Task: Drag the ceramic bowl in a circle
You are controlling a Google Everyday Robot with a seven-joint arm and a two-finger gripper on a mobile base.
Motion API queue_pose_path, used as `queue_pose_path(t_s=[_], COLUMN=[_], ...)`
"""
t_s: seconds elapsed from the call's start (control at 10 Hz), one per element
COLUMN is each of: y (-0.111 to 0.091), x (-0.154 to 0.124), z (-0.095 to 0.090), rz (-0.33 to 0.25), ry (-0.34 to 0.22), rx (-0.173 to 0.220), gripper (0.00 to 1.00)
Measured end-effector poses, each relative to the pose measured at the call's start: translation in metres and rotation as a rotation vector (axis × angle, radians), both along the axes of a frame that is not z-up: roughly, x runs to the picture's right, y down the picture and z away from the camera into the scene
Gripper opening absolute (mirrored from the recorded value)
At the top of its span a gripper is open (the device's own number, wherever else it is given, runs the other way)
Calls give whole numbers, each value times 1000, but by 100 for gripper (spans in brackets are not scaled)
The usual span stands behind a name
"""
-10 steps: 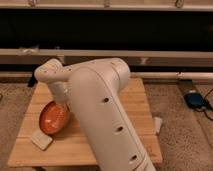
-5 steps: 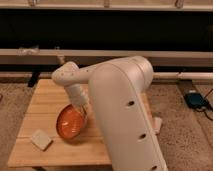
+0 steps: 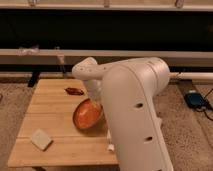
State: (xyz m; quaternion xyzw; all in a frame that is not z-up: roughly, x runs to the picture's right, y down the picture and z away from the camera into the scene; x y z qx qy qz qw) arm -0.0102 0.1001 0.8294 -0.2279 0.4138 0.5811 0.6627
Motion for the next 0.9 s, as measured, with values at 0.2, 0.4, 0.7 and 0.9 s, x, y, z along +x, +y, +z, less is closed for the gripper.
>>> queue_pose_path(t_s=[0.2, 0.4, 0.7, 0.9], y=[-17, -29, -36, -24], x=[-6, -44, -120, -166], z=[15, 28, 32, 22], rz=[16, 29, 23, 1], ry=[13, -9, -94, -179], rx=[31, 49, 59, 55], gripper=[0, 0, 0, 0])
